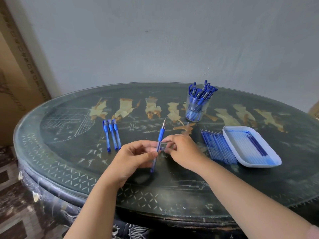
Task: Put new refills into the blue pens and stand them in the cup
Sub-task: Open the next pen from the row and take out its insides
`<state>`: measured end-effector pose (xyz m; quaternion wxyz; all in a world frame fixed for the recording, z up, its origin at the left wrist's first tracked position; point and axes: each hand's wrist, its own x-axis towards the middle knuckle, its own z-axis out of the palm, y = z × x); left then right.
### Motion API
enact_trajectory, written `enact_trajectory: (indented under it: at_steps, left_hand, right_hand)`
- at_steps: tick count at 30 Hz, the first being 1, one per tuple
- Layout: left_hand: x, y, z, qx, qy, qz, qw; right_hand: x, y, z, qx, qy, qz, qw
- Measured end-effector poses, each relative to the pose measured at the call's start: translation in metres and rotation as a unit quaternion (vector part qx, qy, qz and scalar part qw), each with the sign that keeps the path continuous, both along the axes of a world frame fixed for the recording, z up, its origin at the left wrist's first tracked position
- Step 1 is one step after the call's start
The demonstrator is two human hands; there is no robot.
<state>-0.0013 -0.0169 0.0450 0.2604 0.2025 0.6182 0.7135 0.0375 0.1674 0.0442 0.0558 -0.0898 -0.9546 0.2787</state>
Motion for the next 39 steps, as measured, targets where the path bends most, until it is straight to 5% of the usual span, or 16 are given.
enact_trajectory:
  at_steps: [5,7,10,14,30,39]
  left_hand:
    - [0.001,-0.002,0.000,-0.002,-0.007,-0.009,1.000]
    - [0.001,-0.003,0.001,0.001,-0.012,-0.014,1.000]
    - [0.000,-0.004,0.003,0.023,-0.030,-0.019,0.999]
    - [0.002,-0.002,0.006,0.067,-0.061,-0.038,0.995]
    - [0.001,0.002,0.000,0.062,-0.038,-0.044,0.996]
    - [0.001,0.008,-0.013,0.029,0.016,0.011,0.999]
  right_hand:
    - [0.000,0.005,0.001,0.017,-0.017,-0.022,0.999]
    - [0.000,0.009,0.011,-0.118,0.015,-0.063,0.991]
    - [0.000,0.012,0.040,-0.393,0.071,-0.094,0.912]
    - [0.000,0.008,0.074,-0.523,0.120,-0.038,0.843]
    - [-0.002,-0.009,0.079,-0.460,0.048,-0.024,0.886]
    - [-0.008,-0.019,0.063,-0.381,0.094,-0.051,0.918]
